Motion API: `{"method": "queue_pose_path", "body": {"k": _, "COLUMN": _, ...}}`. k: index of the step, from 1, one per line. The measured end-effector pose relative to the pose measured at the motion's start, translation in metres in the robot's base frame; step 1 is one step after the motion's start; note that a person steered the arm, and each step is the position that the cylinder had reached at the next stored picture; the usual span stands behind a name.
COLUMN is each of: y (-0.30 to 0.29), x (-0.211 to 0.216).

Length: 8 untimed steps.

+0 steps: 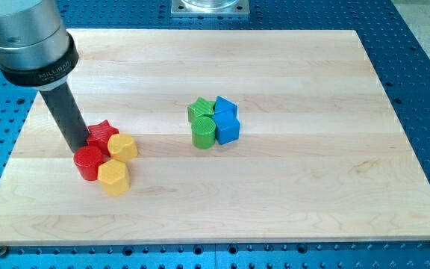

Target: Nudge the red circle into the hexagon

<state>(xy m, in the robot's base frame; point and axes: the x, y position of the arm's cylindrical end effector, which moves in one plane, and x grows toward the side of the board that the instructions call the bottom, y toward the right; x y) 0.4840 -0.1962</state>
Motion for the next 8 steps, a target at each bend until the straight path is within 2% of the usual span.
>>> {"method": "queue_pose_path", "body": {"k": 2, "y": -0.018, "x": 0.002}}
{"method": "queue_pose_path", "body": {"k": 3, "y": -0.036, "x": 0.028}}
{"method": "queue_pose_path", "body": {"k": 4, "y": -0.018, "x": 0.039}}
{"method": "queue_pose_path", "body": {"k": 8, "y": -0.007, "x": 0.039}}
